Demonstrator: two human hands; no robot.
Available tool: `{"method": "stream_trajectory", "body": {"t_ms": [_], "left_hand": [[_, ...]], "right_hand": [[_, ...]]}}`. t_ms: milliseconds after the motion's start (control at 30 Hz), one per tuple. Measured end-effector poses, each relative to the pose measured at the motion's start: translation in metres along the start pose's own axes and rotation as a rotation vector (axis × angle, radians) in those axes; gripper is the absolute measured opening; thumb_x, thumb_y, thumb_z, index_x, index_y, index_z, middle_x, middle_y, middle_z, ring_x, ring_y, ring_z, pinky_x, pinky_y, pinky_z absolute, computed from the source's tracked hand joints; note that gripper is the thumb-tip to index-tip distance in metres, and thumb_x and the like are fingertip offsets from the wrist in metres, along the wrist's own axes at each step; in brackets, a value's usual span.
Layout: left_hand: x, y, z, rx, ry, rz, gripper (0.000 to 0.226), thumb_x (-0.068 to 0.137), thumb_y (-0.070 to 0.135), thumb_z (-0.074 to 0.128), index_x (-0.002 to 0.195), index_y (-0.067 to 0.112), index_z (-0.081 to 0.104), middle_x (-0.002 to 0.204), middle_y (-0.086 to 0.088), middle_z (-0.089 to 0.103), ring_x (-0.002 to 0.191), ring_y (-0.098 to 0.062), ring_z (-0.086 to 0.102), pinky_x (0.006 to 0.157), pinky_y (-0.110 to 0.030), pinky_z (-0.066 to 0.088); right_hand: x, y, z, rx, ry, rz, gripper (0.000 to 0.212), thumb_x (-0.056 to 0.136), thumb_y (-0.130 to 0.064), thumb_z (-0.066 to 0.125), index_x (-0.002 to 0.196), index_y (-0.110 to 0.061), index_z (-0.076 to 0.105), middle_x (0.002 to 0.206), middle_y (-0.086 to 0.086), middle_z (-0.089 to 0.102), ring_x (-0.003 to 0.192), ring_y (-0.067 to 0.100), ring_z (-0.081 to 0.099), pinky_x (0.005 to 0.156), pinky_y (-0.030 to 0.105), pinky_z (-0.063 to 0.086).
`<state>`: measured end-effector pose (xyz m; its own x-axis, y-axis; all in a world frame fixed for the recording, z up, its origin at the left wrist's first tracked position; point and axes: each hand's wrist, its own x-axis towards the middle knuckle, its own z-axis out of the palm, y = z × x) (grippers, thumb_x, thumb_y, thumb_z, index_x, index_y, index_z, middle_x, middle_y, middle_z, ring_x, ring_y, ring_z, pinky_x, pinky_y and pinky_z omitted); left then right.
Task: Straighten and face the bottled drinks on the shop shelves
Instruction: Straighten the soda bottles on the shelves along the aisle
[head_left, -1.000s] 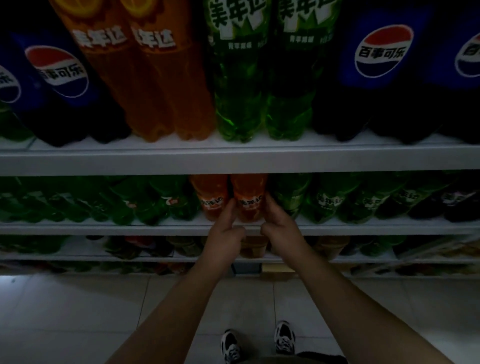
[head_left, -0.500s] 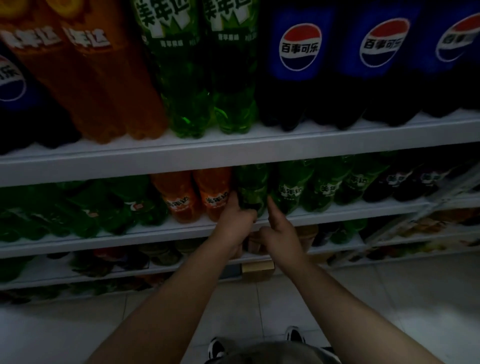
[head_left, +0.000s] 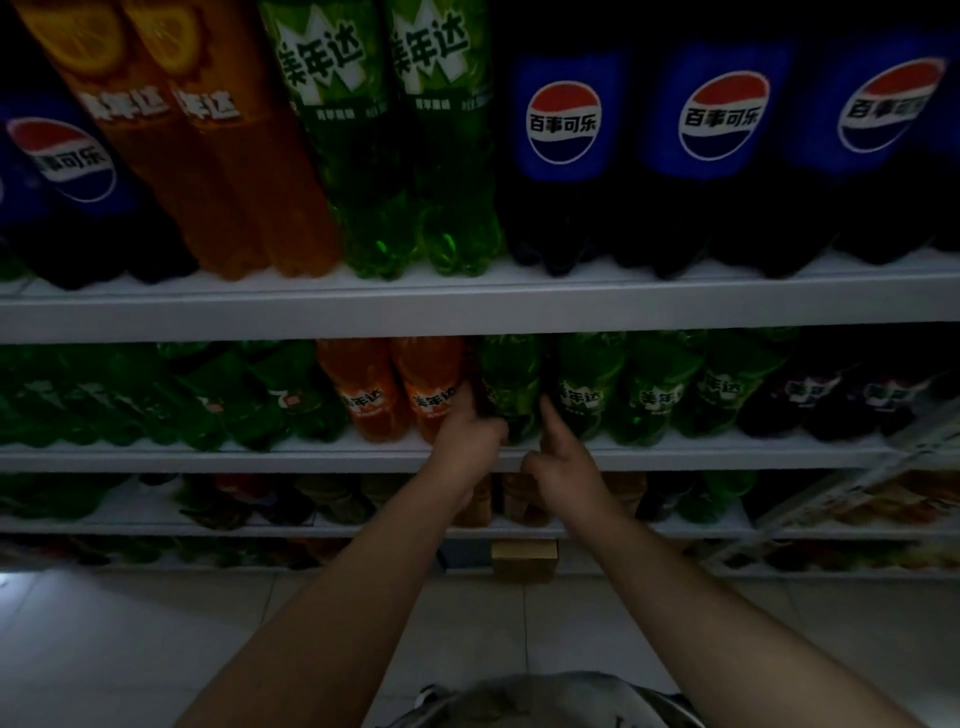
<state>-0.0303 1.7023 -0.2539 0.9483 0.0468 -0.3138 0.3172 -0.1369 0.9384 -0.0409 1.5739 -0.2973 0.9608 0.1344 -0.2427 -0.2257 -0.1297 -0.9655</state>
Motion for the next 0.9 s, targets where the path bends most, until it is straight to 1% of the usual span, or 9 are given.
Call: {"method": "stream_trajectory", "body": {"t_ms": [67,167,233,333,400,533,667,800,900], "left_hand": [[0.003,0.011,0.004,0.024,-0.028,0.027,0.080,0.073,-0.003,0.055,0.144,0.027,0.033,0.129,0.002,0.055,0.115,-0.015,0.052,0.099,-0.036,0.046],[0.000,0.015,0.010,0.042,-0.023,0.075,0.077,0.072,-0.001,0.055,0.140,0.031,0.036,0.125,0.004,0.055,0.115,-0.013,0.052,0.102,-0.039,0.045],[-0.007,0.009,0.014,0.018,0.007,0.103,0.076,0.069,0.006,0.057,0.132,0.045,0.041,0.124,0.013,0.055,0.117,-0.007,0.052,0.100,-0.033,0.046],[-0.022,-0.003,0.016,0.019,-0.007,0.127,0.079,0.065,0.011,0.054,0.114,0.070,0.038,0.122,0.032,0.051,0.117,0.005,0.050,0.097,-0.020,0.045],[-0.023,-0.010,0.011,0.038,-0.011,0.139,0.082,0.068,0.006,0.052,0.125,0.063,0.037,0.127,0.028,0.050,0.120,0.004,0.047,0.098,-0.021,0.042],[-0.007,-0.010,0.000,0.040,-0.004,0.102,0.079,0.075,0.000,0.053,0.143,0.036,0.034,0.131,0.012,0.053,0.117,-0.005,0.051,0.098,-0.026,0.042],[-0.001,-0.001,0.004,0.014,-0.051,0.088,0.080,0.074,-0.002,0.051,0.142,0.035,0.035,0.120,0.019,0.056,0.113,-0.002,0.053,0.086,-0.013,0.044],[-0.005,-0.007,0.009,0.028,-0.040,0.132,0.077,0.073,0.005,0.051,0.144,0.032,0.036,0.131,0.009,0.055,0.117,-0.006,0.052,0.098,-0.028,0.044],[-0.006,-0.011,0.009,0.029,-0.029,0.143,0.075,0.073,0.009,0.052,0.143,0.033,0.038,0.131,0.009,0.055,0.116,-0.007,0.053,0.098,-0.031,0.042]], "right_hand": [[0.002,0.000,0.002,0.029,-0.024,0.003,0.084,0.080,0.003,0.047,0.148,-0.035,0.016,0.131,-0.024,0.036,0.081,-0.022,0.055,0.064,0.004,0.045],[0.007,-0.007,0.005,0.057,-0.012,-0.018,0.086,0.072,0.003,0.047,0.143,-0.040,0.025,0.117,-0.028,0.047,0.083,-0.022,0.054,0.067,0.005,0.045],[0.011,-0.013,0.005,0.056,-0.001,-0.052,0.082,0.067,-0.003,0.051,0.137,-0.042,0.032,0.118,-0.024,0.052,0.097,-0.019,0.053,0.078,0.007,0.045],[0.021,-0.020,-0.002,0.008,-0.029,-0.063,0.077,0.075,0.003,0.055,0.143,-0.030,0.037,0.132,-0.005,0.053,0.119,0.008,0.050,0.103,0.030,0.041],[0.026,-0.024,-0.005,-0.053,-0.015,-0.055,0.072,0.078,0.003,0.055,0.143,-0.025,0.039,0.133,0.000,0.053,0.121,0.015,0.049,0.105,0.035,0.039],[0.011,-0.017,0.005,-0.115,0.111,-0.115,0.063,0.084,-0.012,0.053,0.143,-0.029,0.038,0.134,-0.007,0.051,0.119,0.008,0.048,0.097,0.020,0.038],[0.008,-0.015,0.015,-0.061,0.091,-0.149,0.068,0.087,0.000,0.049,0.145,-0.031,0.034,0.139,-0.007,0.047,0.123,0.006,0.044,0.102,0.020,0.036],[0.010,-0.022,0.012,-0.005,0.094,-0.157,0.063,0.087,-0.003,0.050,0.142,-0.031,0.038,0.135,-0.010,0.048,0.120,0.003,0.045,0.090,0.003,0.035],[0.006,-0.021,0.004,-0.066,0.073,-0.137,0.066,0.085,-0.003,0.051,0.144,-0.029,0.036,0.139,-0.007,0.046,0.124,0.008,0.044,0.102,0.018,0.035]]}}
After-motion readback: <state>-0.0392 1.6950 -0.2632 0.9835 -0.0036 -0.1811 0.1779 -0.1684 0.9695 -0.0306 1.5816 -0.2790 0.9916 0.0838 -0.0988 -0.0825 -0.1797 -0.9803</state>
